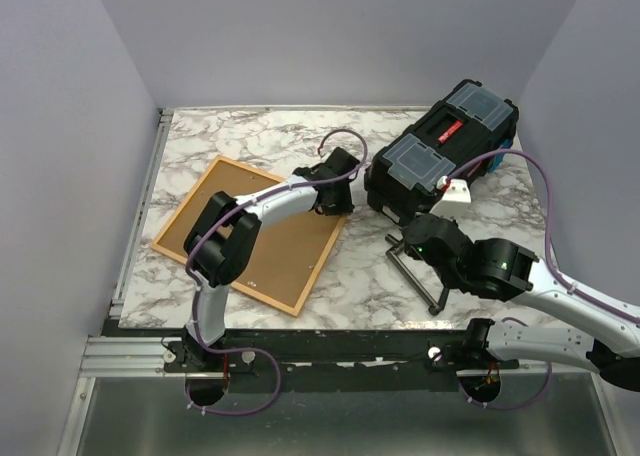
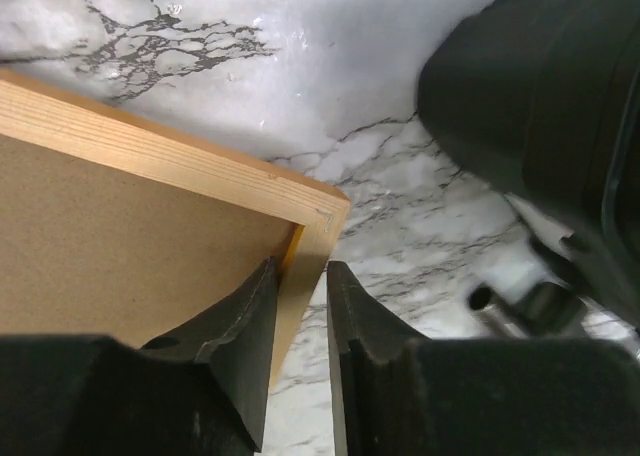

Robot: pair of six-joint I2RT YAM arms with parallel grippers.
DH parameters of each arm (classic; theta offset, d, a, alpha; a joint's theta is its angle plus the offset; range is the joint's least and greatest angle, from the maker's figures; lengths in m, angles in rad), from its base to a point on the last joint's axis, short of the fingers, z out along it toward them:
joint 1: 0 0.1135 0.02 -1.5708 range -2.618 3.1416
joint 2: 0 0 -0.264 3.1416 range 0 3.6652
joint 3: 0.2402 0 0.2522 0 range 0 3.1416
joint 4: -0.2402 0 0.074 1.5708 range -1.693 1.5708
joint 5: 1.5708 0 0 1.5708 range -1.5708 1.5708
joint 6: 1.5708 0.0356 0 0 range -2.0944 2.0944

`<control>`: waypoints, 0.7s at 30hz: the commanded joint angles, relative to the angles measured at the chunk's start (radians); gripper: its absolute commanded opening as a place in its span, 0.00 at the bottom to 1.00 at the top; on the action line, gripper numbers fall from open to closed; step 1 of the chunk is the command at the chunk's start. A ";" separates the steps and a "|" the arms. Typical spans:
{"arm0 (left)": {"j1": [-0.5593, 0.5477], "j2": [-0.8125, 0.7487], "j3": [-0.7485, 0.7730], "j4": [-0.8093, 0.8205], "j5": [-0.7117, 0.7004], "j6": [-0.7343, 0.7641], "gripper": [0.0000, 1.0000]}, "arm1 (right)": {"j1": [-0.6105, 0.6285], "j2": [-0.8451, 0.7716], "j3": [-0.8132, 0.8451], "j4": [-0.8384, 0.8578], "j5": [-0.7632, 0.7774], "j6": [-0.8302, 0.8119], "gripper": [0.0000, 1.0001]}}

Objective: Take the photo out of the frame

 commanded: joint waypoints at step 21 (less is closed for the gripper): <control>-0.211 -0.772 -0.738 0.021 -0.064 0.054 0.53 | -0.006 0.087 -0.002 0.124 -0.046 -0.049 0.01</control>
